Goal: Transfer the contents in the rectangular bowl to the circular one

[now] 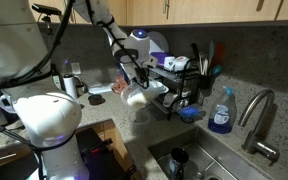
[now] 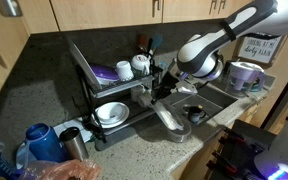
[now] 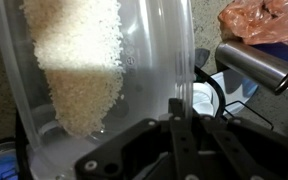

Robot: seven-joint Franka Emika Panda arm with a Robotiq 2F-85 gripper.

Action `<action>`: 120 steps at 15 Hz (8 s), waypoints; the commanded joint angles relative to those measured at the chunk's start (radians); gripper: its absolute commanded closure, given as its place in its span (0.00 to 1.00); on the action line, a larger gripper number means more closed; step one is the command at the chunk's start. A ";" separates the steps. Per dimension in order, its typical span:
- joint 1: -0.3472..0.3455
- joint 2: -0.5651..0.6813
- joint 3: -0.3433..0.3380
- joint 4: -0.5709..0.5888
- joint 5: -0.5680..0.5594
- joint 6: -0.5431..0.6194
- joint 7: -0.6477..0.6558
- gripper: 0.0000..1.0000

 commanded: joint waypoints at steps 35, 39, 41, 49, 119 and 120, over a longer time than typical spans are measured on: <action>-0.147 -0.213 0.103 -0.092 1.672 0.152 -1.486 0.99; -0.201 -0.234 0.172 -0.116 1.758 0.147 -1.541 0.99; -0.238 -0.248 0.215 -0.121 1.738 0.157 -1.520 0.99; -0.379 -0.319 0.402 -0.143 1.737 0.153 -1.450 0.99; -1.236 -1.049 1.435 -0.082 1.271 0.008 0.013 0.95; -1.236 -1.049 1.435 -0.082 1.271 0.008 0.013 0.95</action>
